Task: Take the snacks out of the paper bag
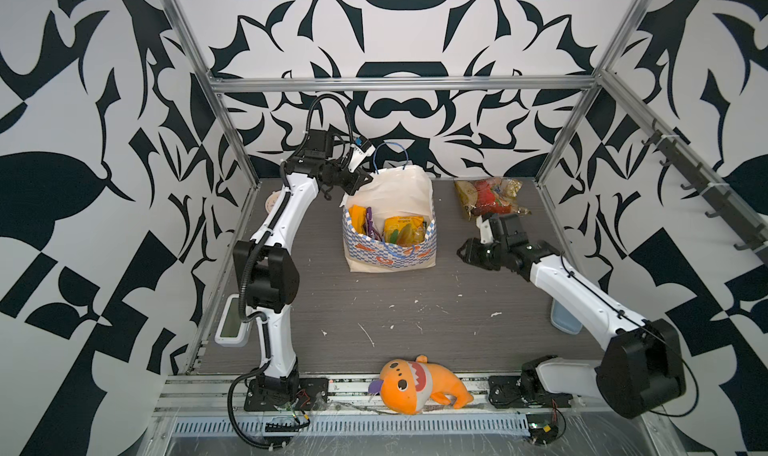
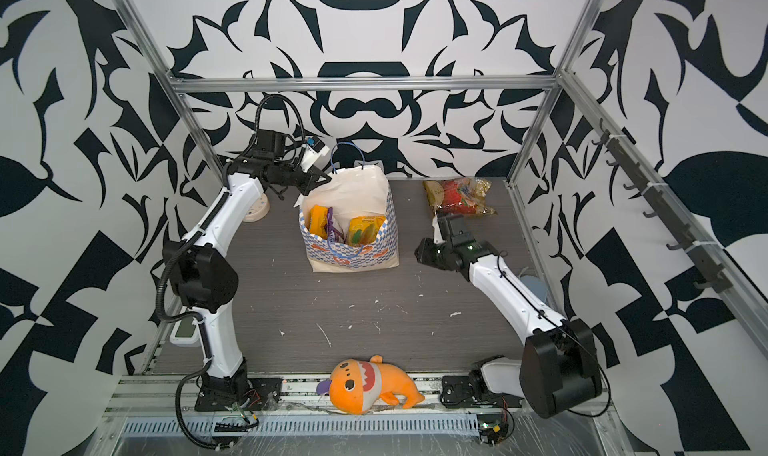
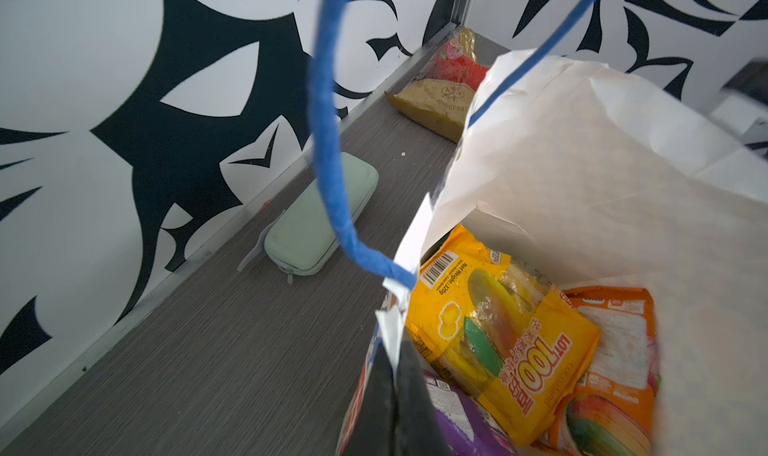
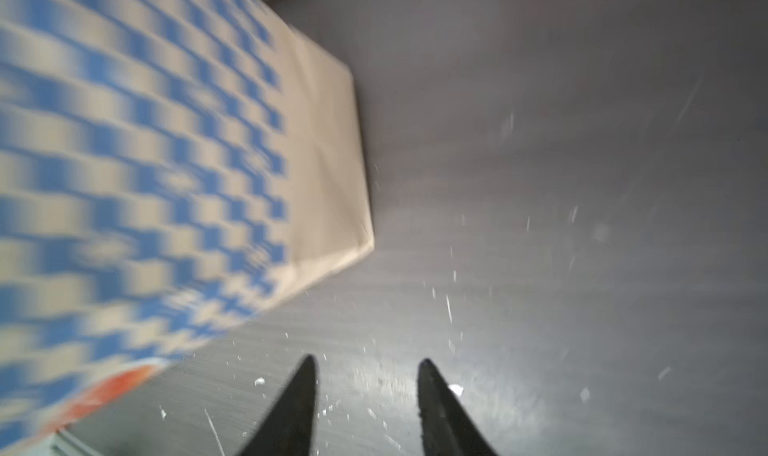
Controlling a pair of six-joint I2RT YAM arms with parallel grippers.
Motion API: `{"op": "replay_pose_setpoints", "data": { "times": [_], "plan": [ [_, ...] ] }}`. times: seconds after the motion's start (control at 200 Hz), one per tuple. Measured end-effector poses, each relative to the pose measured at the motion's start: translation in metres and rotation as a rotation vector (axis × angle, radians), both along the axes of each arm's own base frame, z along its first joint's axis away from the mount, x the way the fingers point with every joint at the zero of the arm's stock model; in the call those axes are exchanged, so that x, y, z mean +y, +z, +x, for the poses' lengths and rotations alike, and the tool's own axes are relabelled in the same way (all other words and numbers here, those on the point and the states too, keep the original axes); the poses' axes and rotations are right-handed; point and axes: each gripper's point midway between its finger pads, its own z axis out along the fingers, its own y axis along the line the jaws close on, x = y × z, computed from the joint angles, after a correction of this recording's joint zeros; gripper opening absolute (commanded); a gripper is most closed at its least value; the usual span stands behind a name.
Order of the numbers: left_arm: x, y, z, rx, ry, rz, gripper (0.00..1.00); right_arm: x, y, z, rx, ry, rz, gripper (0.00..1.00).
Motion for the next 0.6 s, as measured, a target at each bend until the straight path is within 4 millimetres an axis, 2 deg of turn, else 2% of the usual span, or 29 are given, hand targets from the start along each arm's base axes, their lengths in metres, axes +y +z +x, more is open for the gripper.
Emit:
{"op": "replay_pose_setpoints", "data": {
  "times": [0.05,0.11,0.155,0.21,0.3,0.44,0.6],
  "plan": [
    [0.001,0.003,-0.006,0.0,0.015,-0.001,0.0,0.004,-0.028,-0.021,0.085,-0.005,0.017,0.36],
    [0.004,0.006,-0.013,0.0,0.036,-0.002,0.0,0.015,-0.051,-0.042,0.163,0.018,0.015,0.36],
    [0.005,0.008,-0.019,0.0,0.049,-0.003,0.0,0.027,-0.058,-0.05,0.191,0.048,0.014,0.36],
    [0.007,0.009,-0.026,-0.001,0.062,0.0,0.0,0.045,-0.061,-0.05,0.188,0.088,0.029,0.36],
    [0.005,0.008,-0.037,-0.008,0.081,0.019,0.0,0.073,-0.059,-0.037,0.161,0.134,0.068,0.36],
    [0.006,0.007,-0.058,-0.017,0.112,0.038,0.0,0.109,-0.052,0.003,0.086,0.168,0.129,0.36],
    [0.026,0.009,-0.084,-0.029,0.199,0.053,0.0,0.142,-0.054,0.044,0.04,0.199,0.18,0.36]
  ]
}}
